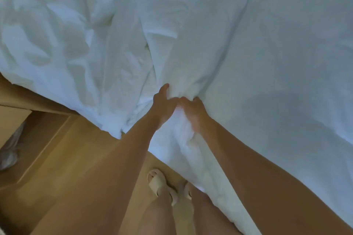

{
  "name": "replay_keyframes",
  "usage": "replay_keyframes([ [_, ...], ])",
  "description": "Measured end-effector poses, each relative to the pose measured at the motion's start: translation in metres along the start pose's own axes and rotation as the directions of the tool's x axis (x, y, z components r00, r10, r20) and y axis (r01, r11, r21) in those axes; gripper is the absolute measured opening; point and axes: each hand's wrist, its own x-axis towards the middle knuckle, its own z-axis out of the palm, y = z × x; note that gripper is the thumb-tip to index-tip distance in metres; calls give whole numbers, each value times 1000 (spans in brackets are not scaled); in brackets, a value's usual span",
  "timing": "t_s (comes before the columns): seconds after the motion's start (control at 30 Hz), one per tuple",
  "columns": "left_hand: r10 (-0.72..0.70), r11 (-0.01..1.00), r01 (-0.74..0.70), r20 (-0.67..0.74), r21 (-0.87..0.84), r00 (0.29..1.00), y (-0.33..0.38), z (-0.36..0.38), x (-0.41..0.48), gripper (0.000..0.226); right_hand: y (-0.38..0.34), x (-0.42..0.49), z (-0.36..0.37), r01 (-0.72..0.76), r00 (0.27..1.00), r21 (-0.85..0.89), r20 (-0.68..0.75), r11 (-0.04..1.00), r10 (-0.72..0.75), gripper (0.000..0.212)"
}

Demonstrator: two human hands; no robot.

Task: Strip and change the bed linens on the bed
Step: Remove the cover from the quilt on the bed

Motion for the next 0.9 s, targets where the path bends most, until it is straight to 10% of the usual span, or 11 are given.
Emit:
replay_keyframes([
  [0.23, -45, 966, 67, -95, 248, 994, 45, -55, 81, 89, -2, -24, 37, 73, 940, -425, 332, 902, 80, 16],
  [0.33, 60, 940, -68, 33, 333, 998, 31, -80, 99, 62, -38, -5, 32, -110, 975, 4, 196, 994, 107, 13],
  [0.57, 177, 962, -216, 220, 170, 959, 4, -118, 97, 57, -113, 88, 68, -120, 917, 434, -297, 893, 267, 94],
  [0.73, -43, 998, 24, 311, 66, 950, 43, -143, 120, 80, -128, 94, 84, 109, 902, 165, -431, 980, -27, 42],
  [0.9, -120, 991, 124, 69, -58, 990, 127, -137, 155, 139, -106, 34, 116, 239, 970, -44, -32, 970, -240, 31],
])
